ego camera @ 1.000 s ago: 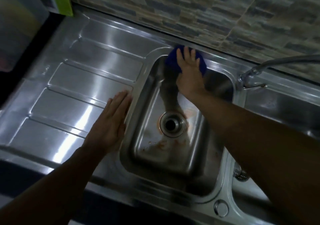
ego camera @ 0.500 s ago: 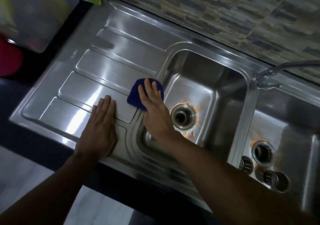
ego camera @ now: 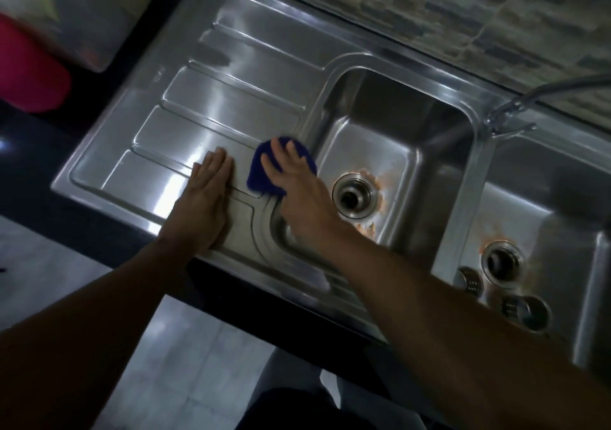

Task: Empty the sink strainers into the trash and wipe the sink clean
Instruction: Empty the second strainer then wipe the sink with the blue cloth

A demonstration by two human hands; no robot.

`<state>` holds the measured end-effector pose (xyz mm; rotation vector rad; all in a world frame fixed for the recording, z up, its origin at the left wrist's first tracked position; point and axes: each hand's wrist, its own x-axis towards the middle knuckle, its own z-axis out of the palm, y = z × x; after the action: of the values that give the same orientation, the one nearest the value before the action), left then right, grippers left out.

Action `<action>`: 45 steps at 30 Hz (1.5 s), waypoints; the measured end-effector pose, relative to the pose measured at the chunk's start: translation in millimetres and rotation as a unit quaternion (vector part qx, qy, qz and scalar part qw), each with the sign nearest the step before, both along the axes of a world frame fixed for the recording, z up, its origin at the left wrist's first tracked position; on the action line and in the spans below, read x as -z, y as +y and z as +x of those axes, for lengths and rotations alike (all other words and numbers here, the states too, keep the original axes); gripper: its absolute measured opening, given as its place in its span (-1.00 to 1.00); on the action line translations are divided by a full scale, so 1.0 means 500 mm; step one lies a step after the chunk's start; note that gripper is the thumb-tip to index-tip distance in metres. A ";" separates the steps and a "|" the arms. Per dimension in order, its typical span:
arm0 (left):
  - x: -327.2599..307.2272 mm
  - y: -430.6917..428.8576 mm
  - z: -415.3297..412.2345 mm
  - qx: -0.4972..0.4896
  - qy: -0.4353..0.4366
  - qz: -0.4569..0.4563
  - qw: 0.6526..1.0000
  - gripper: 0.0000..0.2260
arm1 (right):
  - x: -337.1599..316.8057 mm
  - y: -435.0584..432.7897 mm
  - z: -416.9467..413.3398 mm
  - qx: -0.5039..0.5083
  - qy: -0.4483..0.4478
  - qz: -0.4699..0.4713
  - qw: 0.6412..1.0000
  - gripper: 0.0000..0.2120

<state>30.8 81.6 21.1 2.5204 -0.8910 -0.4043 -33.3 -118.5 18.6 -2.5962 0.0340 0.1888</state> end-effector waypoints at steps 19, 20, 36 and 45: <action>0.009 -0.042 -0.161 0.024 -0.036 0.093 0.995 -0.39 | -0.072 -0.162 -0.484 -0.075 0.010 -0.007 0.997 -0.32; 0.012 -0.045 -0.162 0.024 -0.040 0.100 0.994 -0.39 | -0.072 -0.171 -0.488 -0.085 0.025 -0.017 0.996 -0.26; 0.005 -0.052 -0.145 0.075 -0.043 0.043 0.995 -0.42 | -0.036 -0.139 -0.480 -0.084 -0.022 0.001 0.996 -0.27; 0.022 -0.159 -0.036 0.113 -0.086 0.024 0.990 -0.48 | -0.035 -0.184 -0.399 0.073 -0.006 0.064 0.995 -0.47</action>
<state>12.6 2.0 10.0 2.5360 -1.2546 -0.2826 -232.9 -210.7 36.3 -2.4547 0.1999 0.1172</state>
